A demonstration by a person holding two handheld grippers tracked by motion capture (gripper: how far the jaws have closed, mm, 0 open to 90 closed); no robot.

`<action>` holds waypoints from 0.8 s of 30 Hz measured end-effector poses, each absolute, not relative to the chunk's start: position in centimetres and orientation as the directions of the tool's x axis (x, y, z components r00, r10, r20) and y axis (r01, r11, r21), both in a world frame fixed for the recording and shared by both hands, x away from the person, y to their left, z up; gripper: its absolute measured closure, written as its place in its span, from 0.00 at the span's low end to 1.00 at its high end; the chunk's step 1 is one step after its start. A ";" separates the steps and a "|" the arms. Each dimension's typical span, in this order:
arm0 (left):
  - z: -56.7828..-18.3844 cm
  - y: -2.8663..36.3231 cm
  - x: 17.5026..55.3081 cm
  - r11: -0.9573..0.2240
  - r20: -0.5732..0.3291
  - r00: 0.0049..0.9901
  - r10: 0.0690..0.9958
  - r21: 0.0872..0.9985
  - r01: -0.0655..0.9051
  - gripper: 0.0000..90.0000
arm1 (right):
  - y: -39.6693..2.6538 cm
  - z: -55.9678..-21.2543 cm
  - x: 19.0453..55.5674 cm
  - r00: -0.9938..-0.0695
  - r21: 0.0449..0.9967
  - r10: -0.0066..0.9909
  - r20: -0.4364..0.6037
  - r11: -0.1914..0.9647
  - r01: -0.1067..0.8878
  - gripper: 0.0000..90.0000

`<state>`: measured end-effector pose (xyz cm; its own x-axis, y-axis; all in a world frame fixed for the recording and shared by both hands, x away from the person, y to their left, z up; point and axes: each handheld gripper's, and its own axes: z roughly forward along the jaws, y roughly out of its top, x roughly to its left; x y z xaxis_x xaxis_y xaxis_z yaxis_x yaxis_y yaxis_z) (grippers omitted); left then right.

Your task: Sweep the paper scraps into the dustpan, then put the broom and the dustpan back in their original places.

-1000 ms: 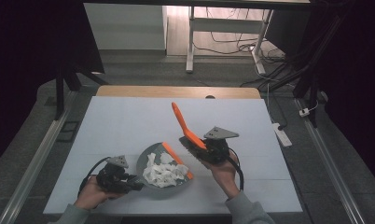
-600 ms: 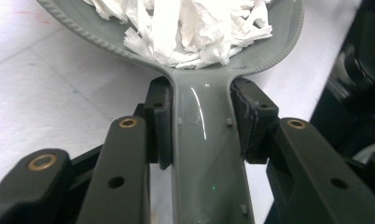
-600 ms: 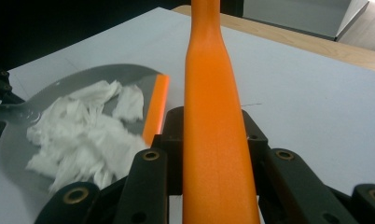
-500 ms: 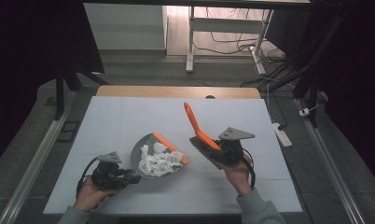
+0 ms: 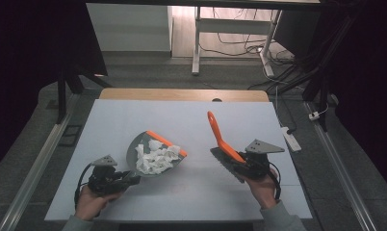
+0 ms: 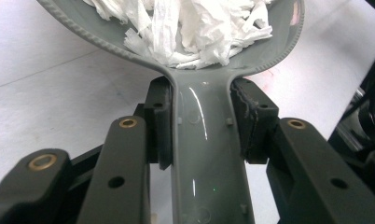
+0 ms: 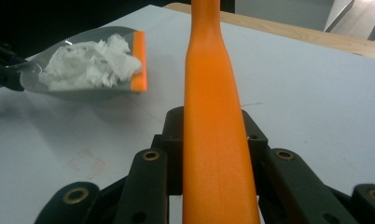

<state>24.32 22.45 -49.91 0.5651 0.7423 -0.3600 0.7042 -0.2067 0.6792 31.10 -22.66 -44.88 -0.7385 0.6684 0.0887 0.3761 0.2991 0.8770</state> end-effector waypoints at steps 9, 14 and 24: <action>-50.1 23.5 23.4 -0.094 -0.382 0.461 0.801 0.680 0.727 0.68 | -23.5 -45.6 30.9 -0.735 0.860 0.664 0.140 0.286 0.422 0.79; -50.7 24.4 23.1 -0.006 -0.409 0.369 0.835 0.663 0.748 0.68 | -23.5 -46.7 31.3 -0.733 0.833 0.656 0.180 0.294 0.468 0.79; -52.0 25.3 23.5 0.086 -0.417 0.239 0.877 0.626 0.775 0.68 | -23.7 -48.6 32.0 -0.696 0.785 0.664 0.274 0.263 0.561 0.79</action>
<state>23.54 25.34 -51.95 0.2394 0.8769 -0.4168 0.7752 0.0859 0.6259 32.00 -23.74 -48.60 -0.6957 0.6640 0.2741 0.5606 0.2633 0.7851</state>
